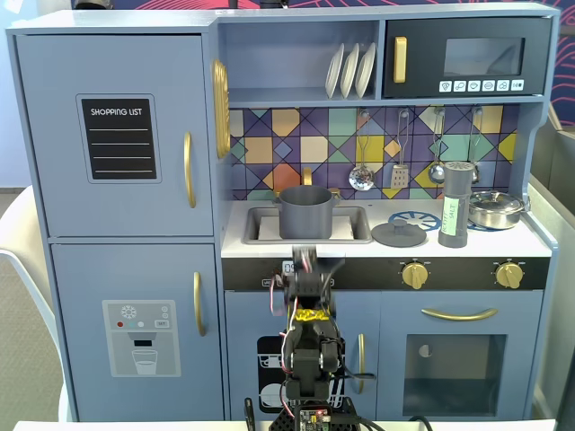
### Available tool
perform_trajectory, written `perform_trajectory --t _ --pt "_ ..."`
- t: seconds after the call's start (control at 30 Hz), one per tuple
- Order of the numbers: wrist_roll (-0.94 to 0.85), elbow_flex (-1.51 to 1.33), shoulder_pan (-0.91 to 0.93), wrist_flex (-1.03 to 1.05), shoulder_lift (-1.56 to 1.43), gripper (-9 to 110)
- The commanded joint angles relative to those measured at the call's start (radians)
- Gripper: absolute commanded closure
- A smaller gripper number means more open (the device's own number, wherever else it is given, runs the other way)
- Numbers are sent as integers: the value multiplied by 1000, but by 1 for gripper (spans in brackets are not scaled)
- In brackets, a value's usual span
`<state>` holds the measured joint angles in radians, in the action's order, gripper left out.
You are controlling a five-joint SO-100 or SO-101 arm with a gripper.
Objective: Put salt in the gray recipient
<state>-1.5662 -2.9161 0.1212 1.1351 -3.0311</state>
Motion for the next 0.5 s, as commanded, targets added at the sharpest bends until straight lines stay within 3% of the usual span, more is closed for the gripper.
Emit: perform_trajectory --t 0.0,0.1,0.33,0.47 --pt "-14 -135 -38 -51 -57 101" --pt "-60 -199 -26 -2 -121 101" --pt "-35 -201 -64 187 -189 101" --pt "34 -201 -61 192 -189 100"
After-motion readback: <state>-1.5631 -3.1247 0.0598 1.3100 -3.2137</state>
